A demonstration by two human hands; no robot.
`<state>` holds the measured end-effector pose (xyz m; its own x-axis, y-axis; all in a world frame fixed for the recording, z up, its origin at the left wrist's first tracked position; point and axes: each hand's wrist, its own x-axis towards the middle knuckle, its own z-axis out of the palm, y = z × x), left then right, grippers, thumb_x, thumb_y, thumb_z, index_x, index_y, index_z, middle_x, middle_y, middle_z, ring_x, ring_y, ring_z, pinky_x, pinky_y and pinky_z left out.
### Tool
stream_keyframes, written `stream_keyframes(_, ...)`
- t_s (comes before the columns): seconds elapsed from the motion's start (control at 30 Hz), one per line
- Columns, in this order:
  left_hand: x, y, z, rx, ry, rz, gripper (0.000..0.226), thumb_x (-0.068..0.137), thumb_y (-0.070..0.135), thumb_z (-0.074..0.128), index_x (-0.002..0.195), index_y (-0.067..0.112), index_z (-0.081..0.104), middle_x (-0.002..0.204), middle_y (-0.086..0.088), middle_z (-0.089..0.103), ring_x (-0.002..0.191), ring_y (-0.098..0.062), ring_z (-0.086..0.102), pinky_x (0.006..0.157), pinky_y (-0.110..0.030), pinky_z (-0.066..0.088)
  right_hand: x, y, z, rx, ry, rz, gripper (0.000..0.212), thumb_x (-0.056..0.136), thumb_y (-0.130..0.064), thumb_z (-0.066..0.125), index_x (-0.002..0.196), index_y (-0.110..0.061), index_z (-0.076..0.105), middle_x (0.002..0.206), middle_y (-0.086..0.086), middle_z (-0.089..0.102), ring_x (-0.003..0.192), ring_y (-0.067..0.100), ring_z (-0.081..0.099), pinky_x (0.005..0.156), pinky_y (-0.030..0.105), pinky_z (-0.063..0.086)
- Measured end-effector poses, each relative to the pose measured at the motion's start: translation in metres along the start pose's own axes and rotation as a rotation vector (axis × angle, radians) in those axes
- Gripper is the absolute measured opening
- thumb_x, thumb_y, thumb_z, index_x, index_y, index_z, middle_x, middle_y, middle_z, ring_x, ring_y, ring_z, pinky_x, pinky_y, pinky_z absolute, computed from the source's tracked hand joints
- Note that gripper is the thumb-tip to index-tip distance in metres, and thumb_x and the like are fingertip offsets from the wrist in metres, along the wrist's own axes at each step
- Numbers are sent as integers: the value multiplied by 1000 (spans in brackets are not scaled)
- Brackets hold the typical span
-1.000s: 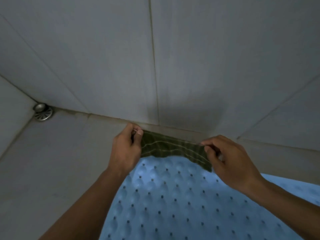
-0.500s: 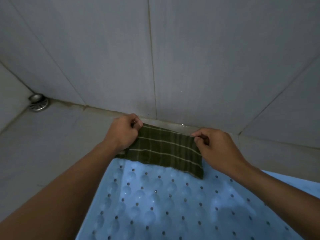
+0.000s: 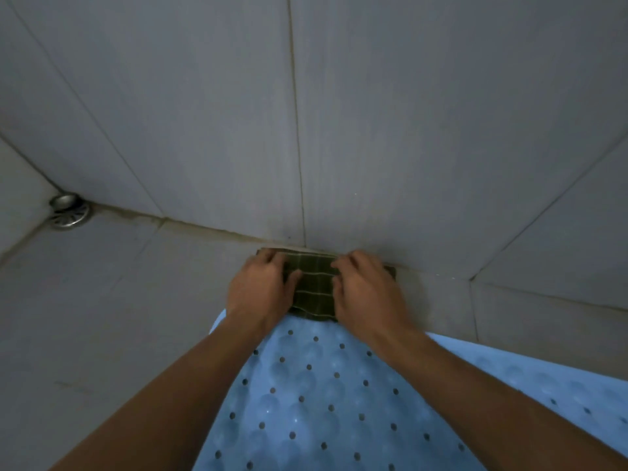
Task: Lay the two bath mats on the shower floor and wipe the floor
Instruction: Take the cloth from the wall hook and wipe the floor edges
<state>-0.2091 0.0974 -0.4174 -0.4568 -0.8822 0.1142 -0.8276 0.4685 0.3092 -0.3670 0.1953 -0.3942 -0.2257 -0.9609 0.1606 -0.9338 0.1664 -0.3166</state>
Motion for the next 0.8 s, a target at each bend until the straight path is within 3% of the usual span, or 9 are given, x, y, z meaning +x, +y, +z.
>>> stream_keyframes(0.07, -2, -4, 11, 21, -134, 21, 48, 96, 42, 55, 133, 13, 59, 139, -11, 53, 122, -31, 53, 102, -41, 46, -4, -6, 17, -34, -99, 39, 33, 91, -28, 58, 120, -12, 60, 125, 13, 55, 115, 32, 52, 95, 43, 47)
stream_keyframes(0.13, 1, -4, 17, 28, -209, 42, 56, 101, 39, 47, 148, 9, 43, 157, -15, 34, 143, -35, 33, 118, -44, 28, -8, -7, 29, -33, -190, 93, 44, 96, -33, 50, 135, -13, 50, 144, 17, 43, 135, 35, 38, 114, 46, 33)
stream_keyframes(0.2, 3, -3, 21, 62, -259, 63, 58, 106, 38, 34, 156, 10, 24, 165, -13, 14, 152, -31, 9, 123, -45, 9, -11, -4, 37, -8, -243, 110, 53, 101, -36, 35, 149, -14, 34, 158, 19, 26, 148, 33, 20, 123, 45, 13)
stream_keyframes(0.3, 0, -1, 26, 126, -322, 75, 62, 106, 43, 16, 158, 14, 2, 166, -8, -6, 152, -26, -10, 121, -42, -6, -15, 1, 41, -31, -307, 99, 70, 94, -46, 0, 159, -20, 2, 166, 14, -2, 153, 26, -4, 122, 41, -6)
stream_keyframes(0.4, -2, 4, 28, 195, -365, 45, 73, 96, 52, 2, 158, 14, -7, 165, -9, -13, 151, -28, -16, 120, -45, -9, -14, 10, 39, -34, -354, 101, 66, 99, -48, 4, 159, -23, -5, 166, 10, -13, 153, 22, -13, 122, 39, -11)
stream_keyframes(0.53, 2, 21, 30, 229, -421, 17, 72, 102, 54, 12, 157, 14, -13, 164, -12, -17, 150, -29, -18, 121, -48, -9, -14, 27, 31, -38, -381, 105, 62, 105, -47, 17, 159, -27, -7, 165, 7, -16, 152, 20, -15, 123, 38, -10)
stream_keyframes(0.8, -4, 68, 41, 246, -451, 2, 73, 102, 54, 10, 156, 13, -15, 164, -14, -18, 150, -31, -19, 121, -51, -9, -29, 70, 10, -70, -431, 83, 62, 104, -51, 14, 158, -31, -10, 165, 0, -18, 151, 16, -19, 122, 36, -12)
